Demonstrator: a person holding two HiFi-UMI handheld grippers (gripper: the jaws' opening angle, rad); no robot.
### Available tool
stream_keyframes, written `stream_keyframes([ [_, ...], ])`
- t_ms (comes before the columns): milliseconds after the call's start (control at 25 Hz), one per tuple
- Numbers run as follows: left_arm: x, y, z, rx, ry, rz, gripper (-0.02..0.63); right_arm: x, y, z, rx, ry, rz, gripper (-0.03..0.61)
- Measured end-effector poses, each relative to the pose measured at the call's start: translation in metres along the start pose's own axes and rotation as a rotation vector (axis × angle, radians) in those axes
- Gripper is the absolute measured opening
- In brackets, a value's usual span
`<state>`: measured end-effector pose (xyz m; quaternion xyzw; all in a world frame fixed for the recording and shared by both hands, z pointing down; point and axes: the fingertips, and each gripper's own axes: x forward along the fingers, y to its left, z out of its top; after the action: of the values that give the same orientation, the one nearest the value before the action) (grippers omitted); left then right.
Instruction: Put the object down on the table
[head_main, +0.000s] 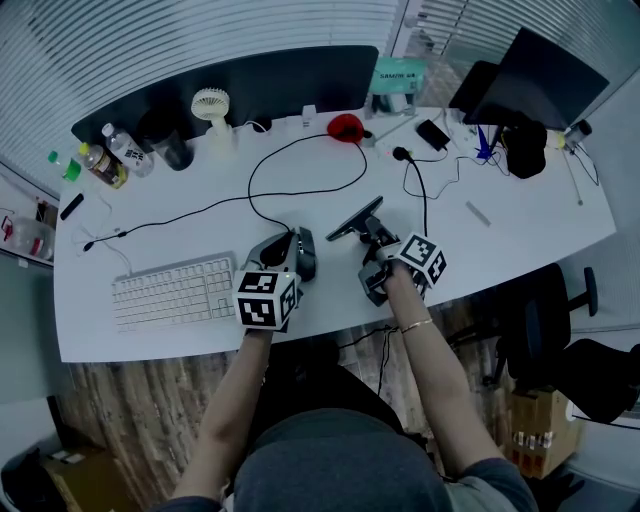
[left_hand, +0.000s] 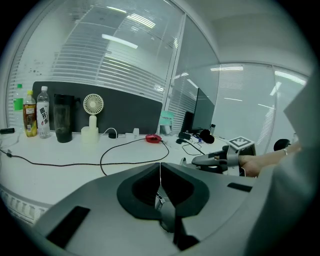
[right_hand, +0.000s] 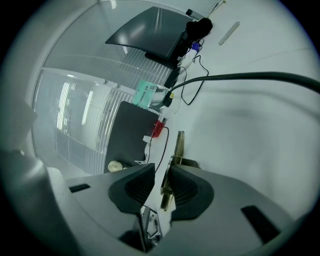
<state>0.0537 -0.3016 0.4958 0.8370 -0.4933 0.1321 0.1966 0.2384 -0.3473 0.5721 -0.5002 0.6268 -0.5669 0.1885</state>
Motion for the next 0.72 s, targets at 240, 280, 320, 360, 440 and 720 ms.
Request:
stream_keyframes([
  [240, 0.001, -0.002, 0.003, 0.002, -0.006, -0.007, 0.023, -0.007, 0.0, 0.006, 0.025, -0.029, 0.007, 0.117],
  [280, 0.001, -0.002, 0.003, 0.003, -0.006, -0.008, 0.024, -0.009, -0.001, 0.007, 0.025, -0.035, 0.004, 0.117],
  [320, 0.001, -0.002, 0.003, 0.003, -0.006, -0.008, 0.023, -0.011, -0.001, 0.008, 0.024, -0.041, 0.001, 0.124],
  [360, 0.001, -0.002, 0.003, 0.002, -0.006, -0.008, 0.023, -0.013, -0.002, 0.009, 0.021, -0.046, -0.001, 0.123],
  [440, 0.002, -0.002, 0.003, -0.001, -0.006, -0.011, 0.023, -0.018, -0.001, 0.011, 0.009, -0.05, -0.003, 0.118],
  [720, 0.003, -0.009, 0.002, 0.005, -0.008, -0.041, 0.024, -0.04, 0.009, 0.002, -0.153, -0.036, -0.032, 0.1],
])
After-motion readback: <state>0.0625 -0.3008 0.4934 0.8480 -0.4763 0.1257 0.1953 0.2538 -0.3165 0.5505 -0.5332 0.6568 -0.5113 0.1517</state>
